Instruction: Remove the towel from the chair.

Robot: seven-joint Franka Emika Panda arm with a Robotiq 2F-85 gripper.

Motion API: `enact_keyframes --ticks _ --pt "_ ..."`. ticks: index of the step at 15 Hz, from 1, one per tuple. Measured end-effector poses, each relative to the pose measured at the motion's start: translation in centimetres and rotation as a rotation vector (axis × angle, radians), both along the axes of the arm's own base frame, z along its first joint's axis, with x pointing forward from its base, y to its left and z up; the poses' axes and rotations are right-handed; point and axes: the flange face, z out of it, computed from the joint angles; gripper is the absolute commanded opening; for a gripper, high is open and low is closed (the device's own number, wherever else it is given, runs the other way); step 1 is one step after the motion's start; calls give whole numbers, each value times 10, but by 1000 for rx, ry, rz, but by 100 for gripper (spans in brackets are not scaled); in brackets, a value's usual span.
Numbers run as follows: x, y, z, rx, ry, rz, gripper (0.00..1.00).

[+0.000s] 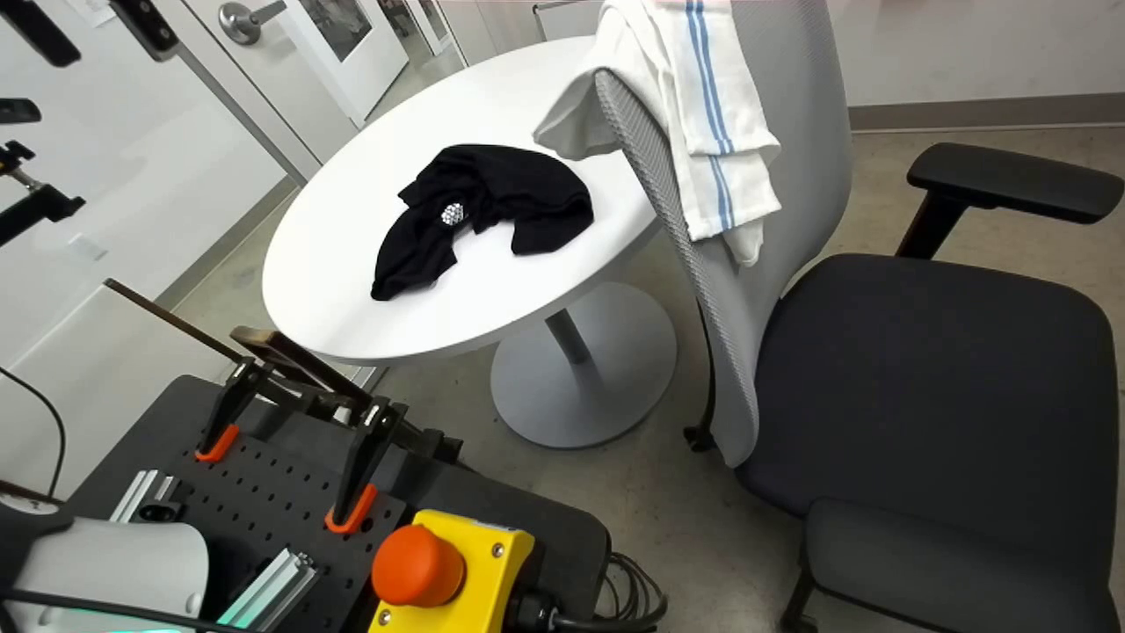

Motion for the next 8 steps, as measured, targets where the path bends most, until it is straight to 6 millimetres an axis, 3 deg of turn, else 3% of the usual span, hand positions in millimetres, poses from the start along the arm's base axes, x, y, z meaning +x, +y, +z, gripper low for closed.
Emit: enact_keyframes --ticks 4,8 --pt "17 -12 4 74 -111 -183 100" --pt "34 -44 -11 137 -219 -378 100"
